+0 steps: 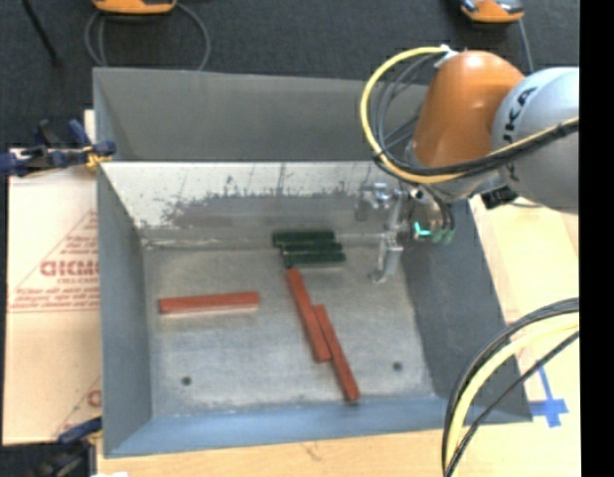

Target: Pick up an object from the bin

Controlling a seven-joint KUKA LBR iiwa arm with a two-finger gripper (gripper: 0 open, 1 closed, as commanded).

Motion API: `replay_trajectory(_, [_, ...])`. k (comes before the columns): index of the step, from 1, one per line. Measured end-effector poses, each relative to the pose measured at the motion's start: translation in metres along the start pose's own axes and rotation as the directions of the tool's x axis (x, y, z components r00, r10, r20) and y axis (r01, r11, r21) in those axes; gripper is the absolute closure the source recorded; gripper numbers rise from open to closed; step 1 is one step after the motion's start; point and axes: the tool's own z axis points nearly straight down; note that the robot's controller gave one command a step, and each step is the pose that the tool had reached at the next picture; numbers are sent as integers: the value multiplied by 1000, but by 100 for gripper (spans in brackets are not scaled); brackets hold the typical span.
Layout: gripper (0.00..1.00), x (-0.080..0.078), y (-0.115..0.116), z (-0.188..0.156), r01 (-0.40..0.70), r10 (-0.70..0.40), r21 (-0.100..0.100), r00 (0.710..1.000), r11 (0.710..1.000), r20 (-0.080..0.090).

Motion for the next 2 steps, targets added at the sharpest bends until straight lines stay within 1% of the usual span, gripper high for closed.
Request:
replay_trajectory(1, [0,-7,56,59,237,-237,-2,971,971,4])
replay_trajectory(2, [0,-4,132,84,308,-308,0,951,951,9])
